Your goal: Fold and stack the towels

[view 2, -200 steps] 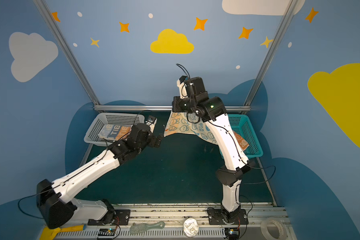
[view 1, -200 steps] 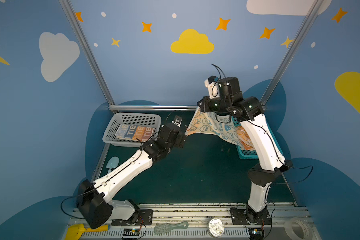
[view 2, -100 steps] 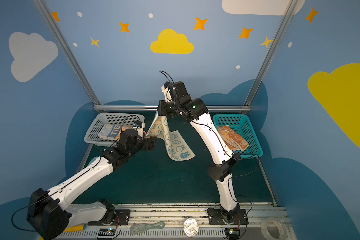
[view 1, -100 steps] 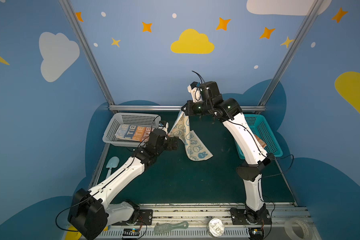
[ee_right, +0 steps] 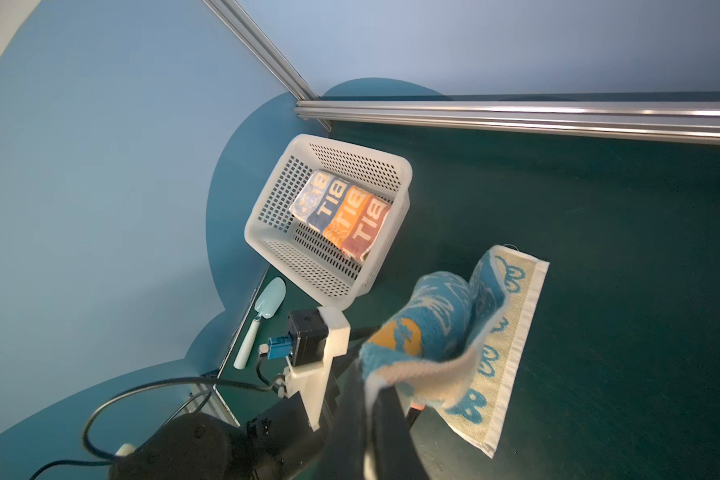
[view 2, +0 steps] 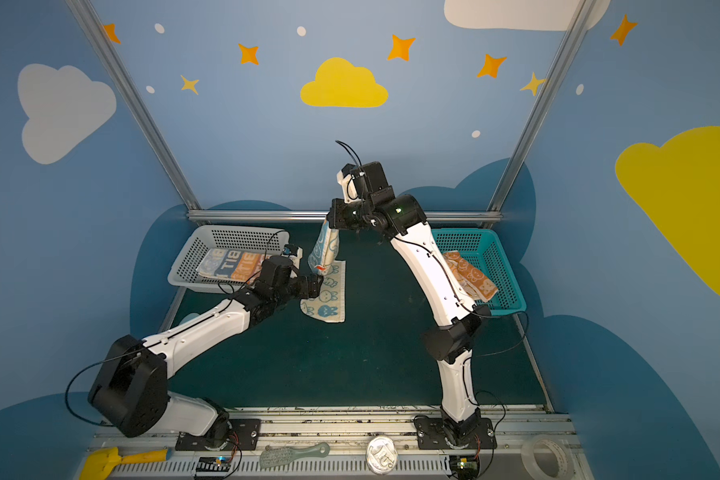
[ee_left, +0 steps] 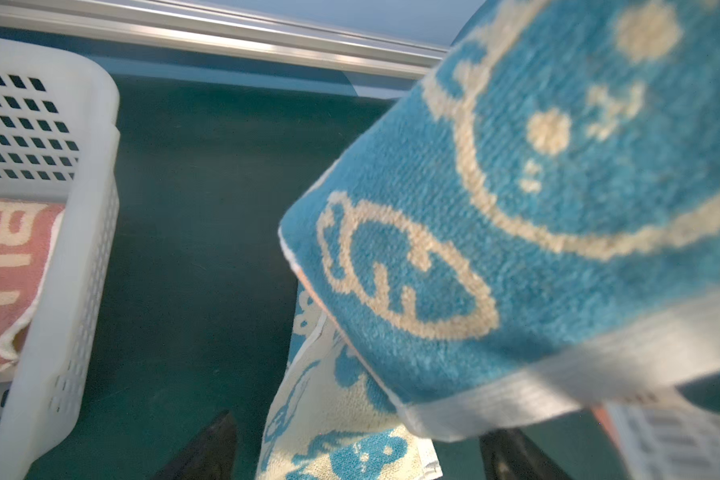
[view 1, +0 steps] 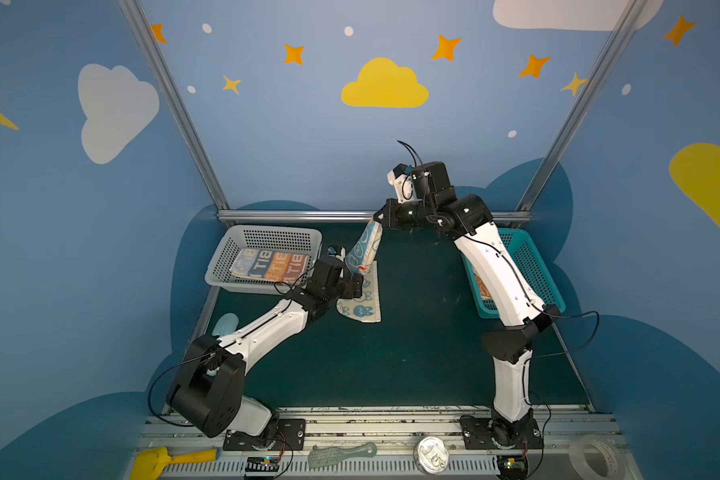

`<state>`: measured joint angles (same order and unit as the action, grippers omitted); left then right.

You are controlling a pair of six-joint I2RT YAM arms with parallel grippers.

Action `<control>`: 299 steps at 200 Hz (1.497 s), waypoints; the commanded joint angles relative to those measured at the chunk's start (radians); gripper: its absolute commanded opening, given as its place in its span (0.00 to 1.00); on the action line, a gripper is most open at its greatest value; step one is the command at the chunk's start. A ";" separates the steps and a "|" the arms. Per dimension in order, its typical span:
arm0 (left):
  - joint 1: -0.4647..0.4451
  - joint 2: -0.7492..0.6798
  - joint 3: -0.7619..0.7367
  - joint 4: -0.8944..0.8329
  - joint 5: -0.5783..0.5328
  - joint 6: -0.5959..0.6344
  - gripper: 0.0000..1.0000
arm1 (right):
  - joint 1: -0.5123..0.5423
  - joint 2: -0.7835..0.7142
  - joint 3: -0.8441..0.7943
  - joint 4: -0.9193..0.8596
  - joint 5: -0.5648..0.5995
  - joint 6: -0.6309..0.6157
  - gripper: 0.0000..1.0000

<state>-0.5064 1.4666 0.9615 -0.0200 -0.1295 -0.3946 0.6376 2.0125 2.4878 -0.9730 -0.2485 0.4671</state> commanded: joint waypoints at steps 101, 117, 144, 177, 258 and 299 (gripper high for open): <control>-0.003 0.080 0.050 0.088 0.113 -0.042 0.56 | -0.045 -0.094 -0.104 0.070 -0.062 0.006 0.00; -0.004 0.090 0.062 0.083 0.104 -0.044 0.50 | -0.050 -0.100 -0.116 0.074 -0.066 0.007 0.00; -0.004 0.089 0.066 0.081 0.072 -0.039 0.44 | -0.055 -0.111 -0.136 0.077 -0.067 0.004 0.00; -0.002 0.095 0.090 0.063 0.054 -0.003 0.28 | -0.060 -0.121 -0.164 0.092 -0.077 0.008 0.00; 0.010 0.103 0.161 0.025 0.013 0.089 0.03 | -0.081 -0.135 -0.191 0.100 -0.091 0.006 0.00; 0.011 0.122 0.187 0.025 0.032 0.111 0.03 | -0.086 -0.138 -0.208 0.104 -0.103 0.005 0.00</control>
<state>-0.4992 1.5669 1.1229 0.0196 -0.1040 -0.3202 0.5575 1.9175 2.2963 -0.8932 -0.3340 0.4717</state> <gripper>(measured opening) 0.047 0.051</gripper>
